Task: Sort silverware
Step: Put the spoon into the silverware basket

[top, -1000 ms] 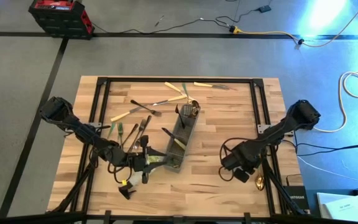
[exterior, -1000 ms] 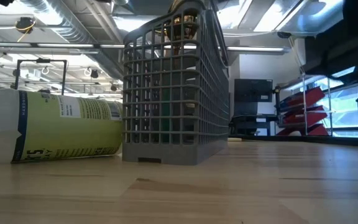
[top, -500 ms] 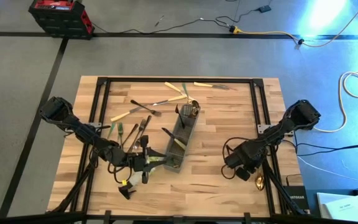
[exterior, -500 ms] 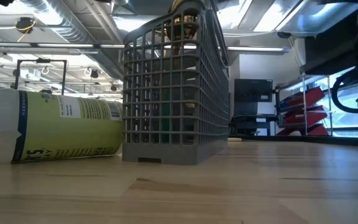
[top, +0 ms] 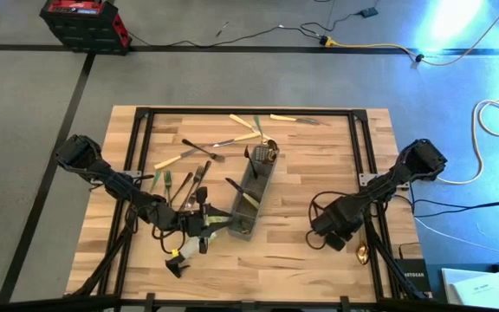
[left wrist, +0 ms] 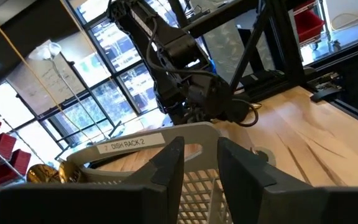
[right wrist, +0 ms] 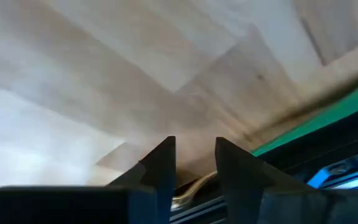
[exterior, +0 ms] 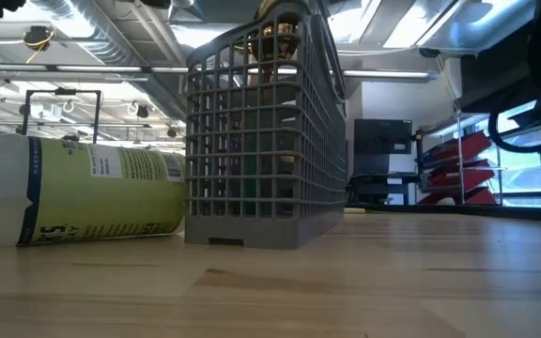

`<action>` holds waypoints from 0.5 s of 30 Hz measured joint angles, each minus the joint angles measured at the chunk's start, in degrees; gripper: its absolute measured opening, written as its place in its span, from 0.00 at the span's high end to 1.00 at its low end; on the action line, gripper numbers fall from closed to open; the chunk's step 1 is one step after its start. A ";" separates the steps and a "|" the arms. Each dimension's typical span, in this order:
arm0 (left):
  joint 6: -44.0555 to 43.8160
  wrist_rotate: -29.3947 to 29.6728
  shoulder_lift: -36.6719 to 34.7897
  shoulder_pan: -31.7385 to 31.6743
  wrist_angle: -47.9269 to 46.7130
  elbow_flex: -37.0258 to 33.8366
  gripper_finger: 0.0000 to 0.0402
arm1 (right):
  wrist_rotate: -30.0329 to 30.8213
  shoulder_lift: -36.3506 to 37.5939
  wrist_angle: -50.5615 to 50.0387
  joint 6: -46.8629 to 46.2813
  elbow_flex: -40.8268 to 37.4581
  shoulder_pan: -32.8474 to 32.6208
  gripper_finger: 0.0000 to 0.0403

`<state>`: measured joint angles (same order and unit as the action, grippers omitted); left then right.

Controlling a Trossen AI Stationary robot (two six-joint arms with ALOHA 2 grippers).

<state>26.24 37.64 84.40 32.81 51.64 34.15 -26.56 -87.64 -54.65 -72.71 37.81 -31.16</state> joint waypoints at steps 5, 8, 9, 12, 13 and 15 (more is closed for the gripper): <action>0.02 -0.01 0.02 0.10 -0.05 0.00 0.80 | -0.12 0.00 -0.94 0.10 -1.33 0.00 0.59; 0.07 -0.01 0.02 0.10 -0.09 0.00 0.80 | -1.81 0.00 -2.37 -0.24 -1.57 0.00 0.51; 0.07 -0.01 0.02 0.10 -0.09 0.00 0.80 | -2.35 0.00 -2.78 -0.31 -1.59 0.00 0.49; 0.09 -0.01 0.02 0.10 -0.08 0.00 0.80 | -2.59 0.00 -2.55 -0.31 -1.59 0.00 0.45; 0.09 -0.01 0.02 0.10 -0.09 0.00 0.80 | -2.61 0.00 -2.54 -0.30 -1.59 0.00 0.45; 0.09 -0.01 0.02 0.10 -0.09 0.00 0.80 | -2.96 0.00 -2.44 -0.15 -1.64 0.00 0.44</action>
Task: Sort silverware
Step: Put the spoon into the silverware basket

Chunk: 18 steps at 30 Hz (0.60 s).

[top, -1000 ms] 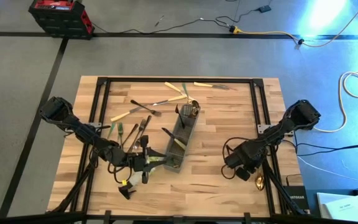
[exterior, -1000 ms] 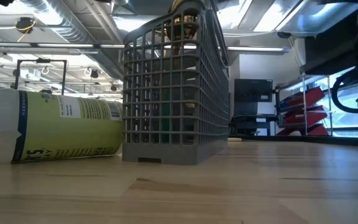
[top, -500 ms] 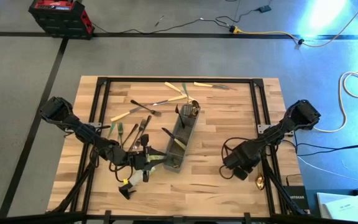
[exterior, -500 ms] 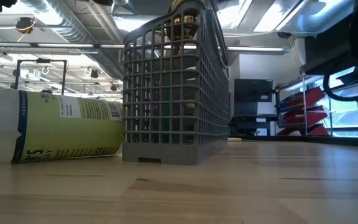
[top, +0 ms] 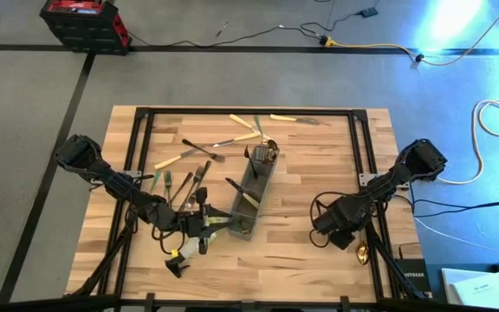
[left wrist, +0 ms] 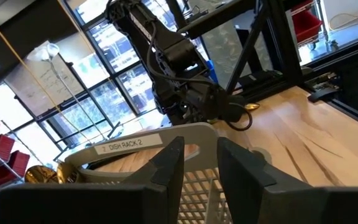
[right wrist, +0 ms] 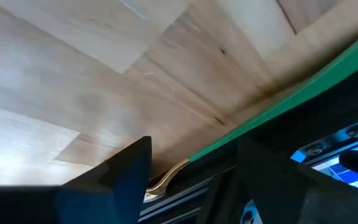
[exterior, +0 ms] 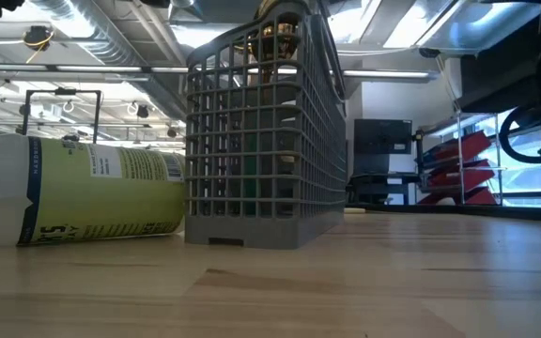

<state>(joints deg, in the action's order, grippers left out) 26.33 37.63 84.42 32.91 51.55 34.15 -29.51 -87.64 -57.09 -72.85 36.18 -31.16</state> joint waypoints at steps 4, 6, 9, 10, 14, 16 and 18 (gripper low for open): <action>0.00 -0.01 0.00 0.00 -0.38 0.00 0.80 | -0.80 0.00 0.39 1.22 -1.33 0.00 0.44; -0.22 -0.02 0.00 0.00 -0.95 0.00 0.80 | -1.76 0.00 1.48 1.29 -2.60 0.00 0.44; -0.54 0.02 0.00 0.00 -1.94 0.00 0.80 | -4.04 0.15 4.56 1.26 -4.64 -0.27 0.44; -0.73 0.02 0.00 0.00 -2.11 0.00 0.80 | -4.49 0.18 5.58 1.22 -5.06 -0.39 0.44; -0.85 0.04 0.02 0.00 -2.69 0.00 0.80 | -5.69 0.07 8.41 1.13 -4.91 -0.76 0.44; -0.87 0.07 0.02 -0.06 -2.67 0.00 0.80 | -4.64 -0.01 9.36 1.22 -3.77 -0.85 0.44; -0.85 0.07 0.02 -0.07 -2.64 0.00 0.80 | -2.93 -0.01 10.63 1.96 -2.51 -0.85 0.45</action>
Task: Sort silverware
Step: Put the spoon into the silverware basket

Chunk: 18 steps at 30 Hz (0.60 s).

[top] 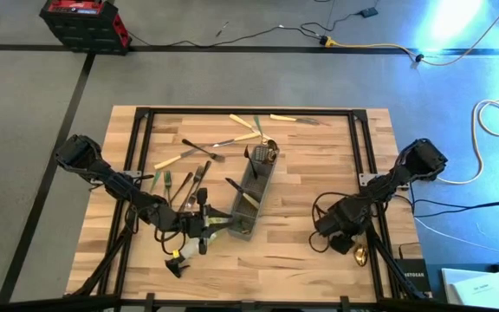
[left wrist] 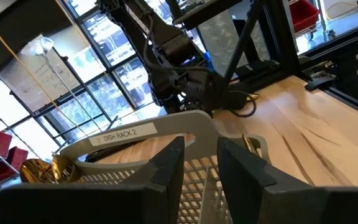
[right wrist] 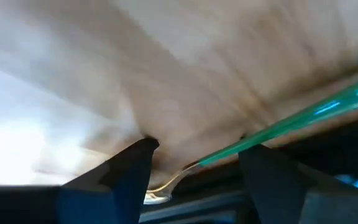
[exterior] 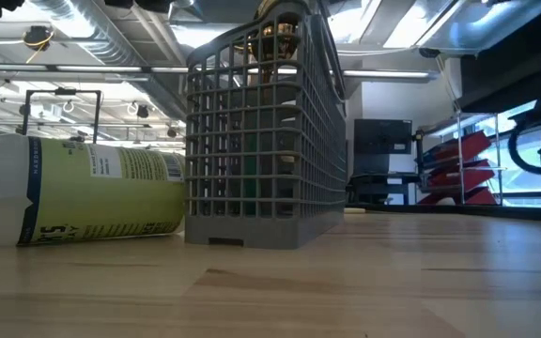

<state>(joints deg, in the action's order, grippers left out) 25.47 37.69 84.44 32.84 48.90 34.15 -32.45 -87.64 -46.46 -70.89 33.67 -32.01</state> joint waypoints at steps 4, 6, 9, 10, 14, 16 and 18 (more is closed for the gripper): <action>-0.03 0.00 0.00 0.00 0.13 0.00 0.80 | 3.23 -0.02 2.35 1.95 2.24 0.02 0.53; -0.05 0.00 0.00 0.00 0.11 0.00 0.80 | 5.17 0.01 3.39 2.63 3.36 0.04 0.59; -0.04 0.00 0.00 0.00 0.05 0.00 0.80 | 6.13 0.01 3.33 3.10 3.70 0.05 0.69; -0.02 0.00 0.00 0.00 0.02 0.00 0.80 | 6.28 0.01 3.27 3.46 3.70 0.07 0.73; -0.02 0.00 0.00 0.00 -0.05 0.00 0.80 | 6.03 0.11 3.32 3.82 3.11 0.09 0.83; -0.02 0.00 0.00 0.00 -0.28 0.00 0.80 | 5.73 0.11 3.15 3.78 2.96 0.13 0.84; -0.02 0.00 0.00 0.00 -0.35 0.00 0.80 | 5.42 0.11 3.10 3.50 2.93 -0.28 0.85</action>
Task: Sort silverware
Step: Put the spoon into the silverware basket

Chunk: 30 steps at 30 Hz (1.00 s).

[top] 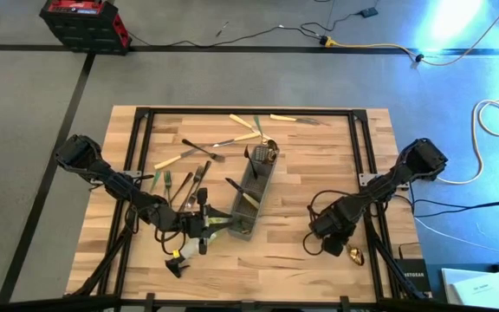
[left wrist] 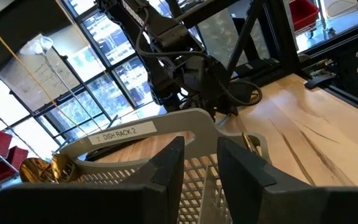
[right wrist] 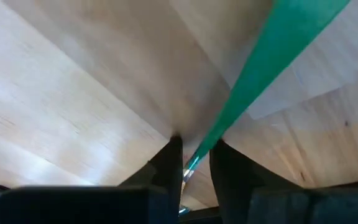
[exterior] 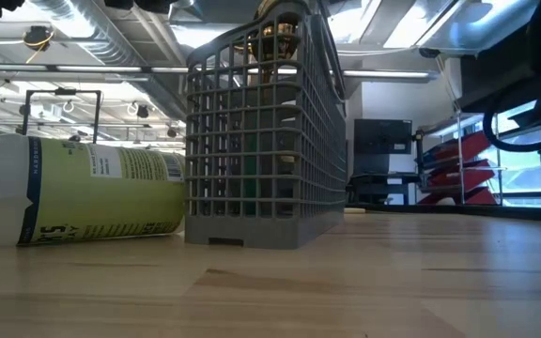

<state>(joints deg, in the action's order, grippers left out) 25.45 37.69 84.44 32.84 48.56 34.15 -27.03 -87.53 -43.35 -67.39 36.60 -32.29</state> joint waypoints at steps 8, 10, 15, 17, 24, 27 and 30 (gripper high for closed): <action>0.02 0.00 0.00 0.00 0.00 0.00 0.80 | 1.83 0.02 -0.13 -6.53 0.00 -5.01 0.85; 0.04 0.00 0.00 0.00 0.02 0.00 0.80 | 2.21 0.02 -0.06 -8.45 0.00 -6.10 0.85; 0.17 0.00 0.00 0.00 0.04 0.00 0.80 | 2.75 0.02 0.31 -10.31 0.02 -7.43 0.78; 0.17 0.00 0.00 0.00 0.07 0.00 0.80 | 3.00 0.00 0.33 -10.45 0.04 -7.46 0.78; 0.13 0.00 0.00 0.00 0.05 0.00 0.80 | 5.57 -0.07 1.07 -12.89 0.67 -7.63 0.96; 0.04 0.00 0.00 0.07 0.16 0.00 0.80 | 9.37 -0.13 0.40 -13.36 2.60 -7.81 0.98; -0.07 0.02 0.00 0.07 0.59 0.00 0.80 | 16.04 -0.37 0.78 -12.74 5.12 -7.77 0.96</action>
<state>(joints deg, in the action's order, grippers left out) 25.39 37.71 84.44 32.91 49.14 34.15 -10.98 -87.90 -42.57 -80.13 41.72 -40.06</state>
